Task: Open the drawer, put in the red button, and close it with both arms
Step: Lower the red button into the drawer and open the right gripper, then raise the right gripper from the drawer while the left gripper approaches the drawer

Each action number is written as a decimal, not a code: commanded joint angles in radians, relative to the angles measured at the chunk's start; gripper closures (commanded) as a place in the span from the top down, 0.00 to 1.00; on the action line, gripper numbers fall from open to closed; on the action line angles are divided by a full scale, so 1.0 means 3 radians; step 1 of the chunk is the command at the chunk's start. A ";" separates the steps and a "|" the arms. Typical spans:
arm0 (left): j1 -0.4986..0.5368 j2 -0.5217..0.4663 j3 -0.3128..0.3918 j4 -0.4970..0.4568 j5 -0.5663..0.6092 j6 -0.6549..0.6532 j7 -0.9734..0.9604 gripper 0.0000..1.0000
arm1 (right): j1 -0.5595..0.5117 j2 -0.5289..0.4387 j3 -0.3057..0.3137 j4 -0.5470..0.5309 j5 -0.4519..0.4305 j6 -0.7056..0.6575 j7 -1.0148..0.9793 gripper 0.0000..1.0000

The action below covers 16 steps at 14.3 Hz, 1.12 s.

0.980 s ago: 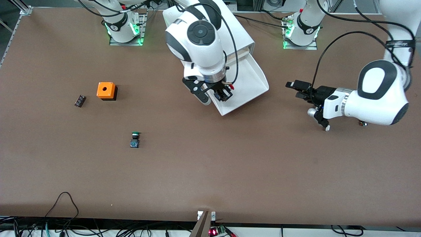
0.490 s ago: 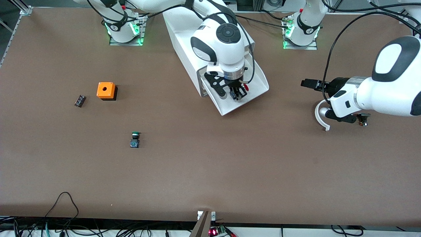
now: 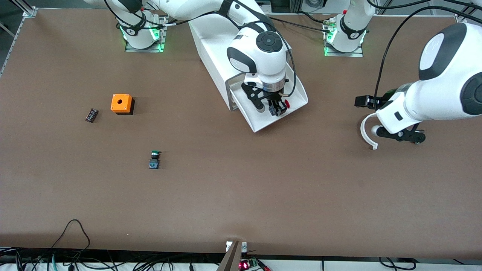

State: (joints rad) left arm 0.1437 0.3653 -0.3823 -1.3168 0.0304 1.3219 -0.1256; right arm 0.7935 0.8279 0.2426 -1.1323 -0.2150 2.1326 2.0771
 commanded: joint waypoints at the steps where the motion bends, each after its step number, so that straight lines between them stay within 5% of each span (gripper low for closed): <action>1: -0.0004 0.0112 0.0011 0.0186 0.0088 0.0017 -0.0061 1.00 | 0.0014 0.0007 -0.0067 0.0118 -0.0055 -0.0037 0.0036 1.00; 5: -0.0019 0.0117 0.0001 0.0171 0.0067 0.0088 -0.0566 1.00 | -0.0287 -0.0248 -0.0057 0.0118 -0.0014 -0.0124 -0.0250 1.00; 10: -0.0039 0.0117 -0.0034 -0.0150 0.0057 0.0542 -0.1348 1.00 | -0.0640 -0.0535 -0.0072 0.0083 0.0194 -0.0318 -0.1410 1.00; 16: -0.0340 0.0137 -0.0030 -0.0871 0.0098 0.1748 -0.2040 1.00 | -0.1258 -0.0862 -0.0083 0.0027 0.0573 -0.1033 -0.3234 1.00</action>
State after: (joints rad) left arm 0.0698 0.4205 -0.3910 -1.5102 0.0306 1.7472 -0.6646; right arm 0.4852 0.6154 0.2069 -1.0863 -0.0933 1.8724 1.2751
